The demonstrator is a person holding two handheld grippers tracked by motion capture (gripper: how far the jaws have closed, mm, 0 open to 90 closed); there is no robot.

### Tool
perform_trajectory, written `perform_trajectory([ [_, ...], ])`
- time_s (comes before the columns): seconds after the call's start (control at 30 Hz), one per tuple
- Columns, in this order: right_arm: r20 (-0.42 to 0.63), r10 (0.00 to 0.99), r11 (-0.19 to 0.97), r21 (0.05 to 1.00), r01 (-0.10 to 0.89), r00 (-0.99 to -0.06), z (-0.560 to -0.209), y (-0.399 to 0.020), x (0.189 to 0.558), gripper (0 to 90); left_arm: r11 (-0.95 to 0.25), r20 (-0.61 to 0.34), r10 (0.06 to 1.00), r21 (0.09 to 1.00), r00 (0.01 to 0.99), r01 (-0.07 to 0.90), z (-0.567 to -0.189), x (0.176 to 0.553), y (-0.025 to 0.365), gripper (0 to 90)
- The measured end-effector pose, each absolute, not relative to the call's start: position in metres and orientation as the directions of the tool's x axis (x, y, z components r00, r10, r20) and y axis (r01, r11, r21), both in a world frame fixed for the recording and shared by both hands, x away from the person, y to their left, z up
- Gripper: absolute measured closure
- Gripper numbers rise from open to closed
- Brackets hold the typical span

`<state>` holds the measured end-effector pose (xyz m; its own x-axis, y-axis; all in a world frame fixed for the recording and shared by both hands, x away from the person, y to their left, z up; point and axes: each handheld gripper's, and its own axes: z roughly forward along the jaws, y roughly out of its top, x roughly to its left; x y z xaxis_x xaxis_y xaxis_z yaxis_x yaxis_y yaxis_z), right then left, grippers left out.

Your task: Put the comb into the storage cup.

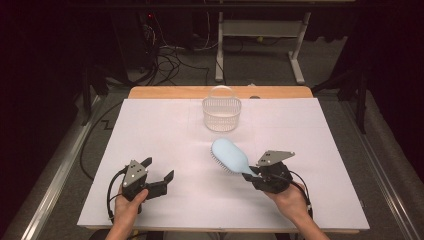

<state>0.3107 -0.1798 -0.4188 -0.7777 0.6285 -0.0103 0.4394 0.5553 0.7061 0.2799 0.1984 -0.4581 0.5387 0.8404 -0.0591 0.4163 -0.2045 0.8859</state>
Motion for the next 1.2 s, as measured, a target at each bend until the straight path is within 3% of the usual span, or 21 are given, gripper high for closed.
perform_trajectory([
  [1.2, 0.017, 0.637, 0.497, 0.755, 0.428, -0.771, -0.416, -0.181, 0.311, 69.8, -0.337, -0.059, 0.645, 0.873, 0.762, 0.353, -0.442, 0.302, 0.113, 15.3],
])
